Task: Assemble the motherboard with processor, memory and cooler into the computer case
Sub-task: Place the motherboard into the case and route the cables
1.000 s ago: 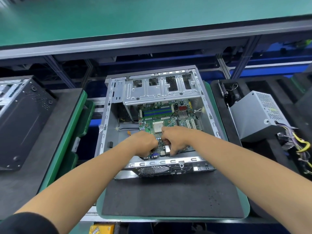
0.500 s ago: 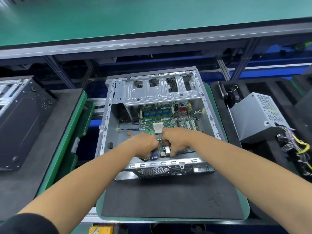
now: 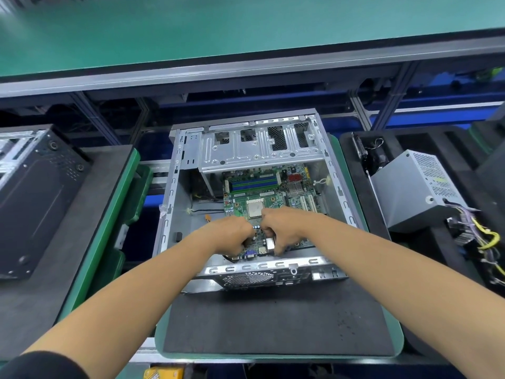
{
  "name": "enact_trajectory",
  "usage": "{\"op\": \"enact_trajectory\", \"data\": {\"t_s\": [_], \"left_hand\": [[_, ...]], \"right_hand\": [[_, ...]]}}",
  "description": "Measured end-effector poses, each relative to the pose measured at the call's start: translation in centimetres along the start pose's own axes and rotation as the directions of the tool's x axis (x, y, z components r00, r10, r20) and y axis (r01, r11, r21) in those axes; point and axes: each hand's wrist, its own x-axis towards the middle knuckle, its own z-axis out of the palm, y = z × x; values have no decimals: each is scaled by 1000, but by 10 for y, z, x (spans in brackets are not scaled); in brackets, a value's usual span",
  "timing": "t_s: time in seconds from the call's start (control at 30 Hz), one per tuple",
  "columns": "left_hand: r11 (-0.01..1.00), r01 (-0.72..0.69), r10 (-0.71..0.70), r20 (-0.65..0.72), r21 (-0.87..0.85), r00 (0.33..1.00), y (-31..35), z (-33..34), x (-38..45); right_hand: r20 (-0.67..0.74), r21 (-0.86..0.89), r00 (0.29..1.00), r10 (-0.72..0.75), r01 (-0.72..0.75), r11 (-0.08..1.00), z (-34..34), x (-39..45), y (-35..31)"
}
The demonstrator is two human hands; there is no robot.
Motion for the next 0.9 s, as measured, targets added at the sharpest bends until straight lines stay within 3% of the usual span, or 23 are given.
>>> {"op": "enact_trajectory", "data": {"t_s": [0.9], "left_hand": [[996, -14, 12, 34, 83, 999, 2, 1, 3]], "right_hand": [[6, 25, 1000, 1, -1, 1000, 0, 1, 0]]}}
